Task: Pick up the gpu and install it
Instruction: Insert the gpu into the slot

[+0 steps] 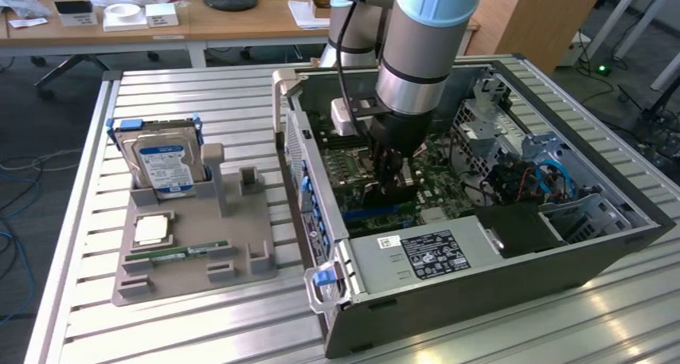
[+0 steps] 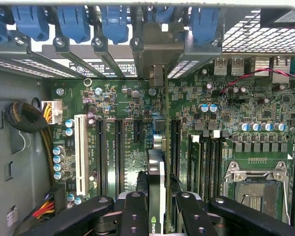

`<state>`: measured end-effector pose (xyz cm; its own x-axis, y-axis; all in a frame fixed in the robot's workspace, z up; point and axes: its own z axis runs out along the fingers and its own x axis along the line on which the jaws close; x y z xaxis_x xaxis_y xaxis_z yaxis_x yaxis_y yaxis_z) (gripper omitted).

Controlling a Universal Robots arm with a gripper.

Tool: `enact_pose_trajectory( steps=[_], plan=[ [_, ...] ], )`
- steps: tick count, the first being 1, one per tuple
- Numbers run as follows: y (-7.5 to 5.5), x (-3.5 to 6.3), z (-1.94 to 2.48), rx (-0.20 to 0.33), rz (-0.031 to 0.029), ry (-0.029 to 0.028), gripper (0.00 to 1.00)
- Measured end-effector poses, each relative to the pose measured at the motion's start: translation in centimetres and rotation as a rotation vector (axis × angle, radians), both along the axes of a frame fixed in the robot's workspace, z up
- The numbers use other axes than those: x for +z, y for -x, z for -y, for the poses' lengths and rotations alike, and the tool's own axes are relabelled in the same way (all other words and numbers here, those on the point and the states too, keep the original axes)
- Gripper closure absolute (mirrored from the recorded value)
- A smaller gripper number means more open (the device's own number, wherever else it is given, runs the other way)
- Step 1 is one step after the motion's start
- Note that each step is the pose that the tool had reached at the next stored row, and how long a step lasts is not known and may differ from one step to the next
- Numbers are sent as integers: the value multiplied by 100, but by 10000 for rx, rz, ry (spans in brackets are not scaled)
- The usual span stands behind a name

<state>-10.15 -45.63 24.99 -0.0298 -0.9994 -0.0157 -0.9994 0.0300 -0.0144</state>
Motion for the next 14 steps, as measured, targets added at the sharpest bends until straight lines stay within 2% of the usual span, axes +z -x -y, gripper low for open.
enact_pose_trajectory(
  steps=[14],
  plan=[
    [1,-20,24,-101,-2,5,73]
  ],
)
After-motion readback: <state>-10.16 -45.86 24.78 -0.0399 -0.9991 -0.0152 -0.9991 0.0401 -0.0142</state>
